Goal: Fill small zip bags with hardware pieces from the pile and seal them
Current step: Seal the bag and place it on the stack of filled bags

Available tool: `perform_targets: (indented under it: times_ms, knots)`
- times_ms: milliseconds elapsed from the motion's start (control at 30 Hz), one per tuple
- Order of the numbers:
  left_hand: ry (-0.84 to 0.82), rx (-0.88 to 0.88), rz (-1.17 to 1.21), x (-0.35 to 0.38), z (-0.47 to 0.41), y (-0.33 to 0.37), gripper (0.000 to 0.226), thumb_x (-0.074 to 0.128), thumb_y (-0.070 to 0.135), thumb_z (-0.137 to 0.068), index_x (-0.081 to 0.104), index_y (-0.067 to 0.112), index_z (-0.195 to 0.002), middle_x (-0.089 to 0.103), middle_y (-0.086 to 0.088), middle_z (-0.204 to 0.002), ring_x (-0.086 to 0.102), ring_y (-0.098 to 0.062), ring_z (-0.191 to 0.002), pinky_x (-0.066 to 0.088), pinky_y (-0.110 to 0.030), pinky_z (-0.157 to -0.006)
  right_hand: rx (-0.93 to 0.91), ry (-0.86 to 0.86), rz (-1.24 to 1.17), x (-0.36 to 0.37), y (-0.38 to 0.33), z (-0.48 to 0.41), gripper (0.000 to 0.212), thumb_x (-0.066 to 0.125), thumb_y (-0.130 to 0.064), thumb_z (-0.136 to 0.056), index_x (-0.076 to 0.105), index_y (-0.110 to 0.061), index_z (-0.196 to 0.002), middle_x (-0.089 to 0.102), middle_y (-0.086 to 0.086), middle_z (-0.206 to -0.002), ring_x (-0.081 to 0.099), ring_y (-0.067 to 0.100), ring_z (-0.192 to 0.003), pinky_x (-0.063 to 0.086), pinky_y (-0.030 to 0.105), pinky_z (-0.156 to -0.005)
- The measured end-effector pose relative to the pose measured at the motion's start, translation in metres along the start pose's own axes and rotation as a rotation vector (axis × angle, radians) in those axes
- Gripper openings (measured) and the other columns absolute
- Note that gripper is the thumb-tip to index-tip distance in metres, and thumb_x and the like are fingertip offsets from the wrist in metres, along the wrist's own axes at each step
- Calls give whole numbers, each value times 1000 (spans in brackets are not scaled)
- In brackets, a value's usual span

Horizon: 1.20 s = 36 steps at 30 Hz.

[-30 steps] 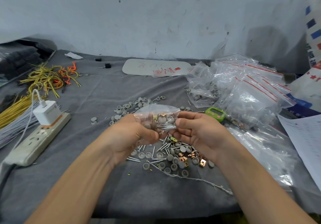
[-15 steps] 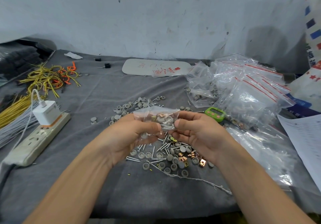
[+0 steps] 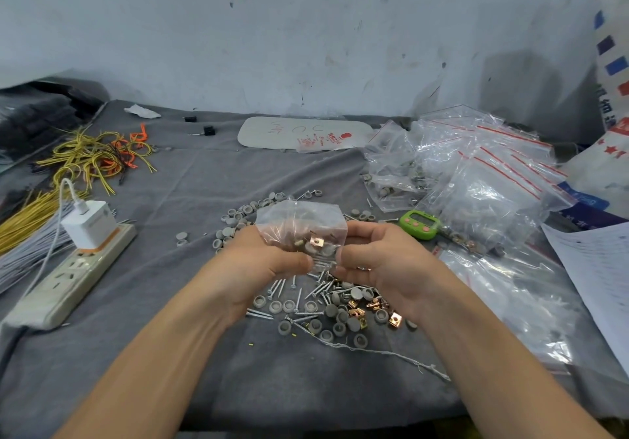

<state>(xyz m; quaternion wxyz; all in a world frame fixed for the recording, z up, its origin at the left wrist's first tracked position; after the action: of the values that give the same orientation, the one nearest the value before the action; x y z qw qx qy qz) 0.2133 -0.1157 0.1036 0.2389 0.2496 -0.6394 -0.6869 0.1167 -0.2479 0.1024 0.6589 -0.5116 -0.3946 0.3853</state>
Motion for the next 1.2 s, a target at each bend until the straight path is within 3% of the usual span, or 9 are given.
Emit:
perform_targets:
  times_ms: [167,267,400,600,833,933,1033,1133,1200]
  knots:
    - [29,-103,114,-4,-6,-8,20,63,2,-91,77,6,-105,77,-13,-108,74,-23,-98,59,-30,-77,13,76,-54,-9,2,-2,22,60,9,-94,77,-4,-98,72,10,-80,66,14,-64,58,26,-62]
    - [26,-153,177,-4,-6,-10,19,62,4,-92,80,4,-96,76,-15,-108,74,-23,-96,58,-36,-86,13,96,-46,-13,3,-3,24,60,8,-94,79,-7,-90,72,9,-77,65,15,-63,60,27,-63]
    - [56,-207,318,-6,-7,-10,33,60,30,-97,77,2,-98,76,-13,-96,71,-19,-64,60,-32,-61,15,145,-85,-19,2,-2,22,62,9,-92,79,-5,-86,72,9,-75,64,14,-60,56,24,-55]
    - [35,-82,138,11,-25,0,23,59,19,-99,79,10,-101,77,-12,-104,72,-24,-93,57,-34,-75,8,123,-25,-31,-7,1,16,73,-4,-88,77,-9,-103,79,11,-90,72,20,-75,59,34,-71]
    - [-173,41,235,118,-91,35,40,56,-8,-95,66,15,-125,77,-13,-103,74,-18,-75,55,-28,-55,-259,596,261,-137,-56,18,27,70,-3,-84,82,-27,-79,72,10,-67,58,15,-56,48,30,-52]
    - [-122,57,233,177,-139,41,44,66,-3,-93,60,9,-134,74,-15,-114,71,-19,-91,61,-35,-83,-224,825,276,-208,-66,25,17,70,-5,-86,80,-18,-81,76,6,-78,62,19,-60,54,36,-59]
    - [155,87,114,198,-161,27,60,68,9,-94,45,20,-149,54,9,-134,58,-10,-111,50,-40,-103,-18,1193,635,-255,-49,44,23,69,-21,-89,75,-20,-111,76,4,-113,68,29,-102,52,38,-92]
    - [230,261,-101,201,-146,10,49,69,18,-90,53,42,-131,55,22,-125,58,-4,-111,48,-30,-96,-197,1376,791,-245,-59,53,18,67,-20,-90,72,-27,-106,76,1,-107,66,29,-97,43,32,-81]
    - [159,354,-281,203,-132,-1,34,68,18,-87,64,42,-110,63,26,-111,61,3,-101,47,-17,-90,-221,1220,984,-236,-68,33,13,64,-18,-87,70,-28,-92,75,-1,-96,66,27,-88,49,32,-76]
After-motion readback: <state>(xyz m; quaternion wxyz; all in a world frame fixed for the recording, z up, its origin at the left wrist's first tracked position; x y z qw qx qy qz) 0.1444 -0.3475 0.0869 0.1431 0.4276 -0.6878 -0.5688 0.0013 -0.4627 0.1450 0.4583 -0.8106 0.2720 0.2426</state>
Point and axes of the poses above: each hand's wrist, its own z-axis away from the middle knuckle, its own x-axis out of the palm, y = z × x, the point moved 6 cm from there along -z, towards the middle knuckle
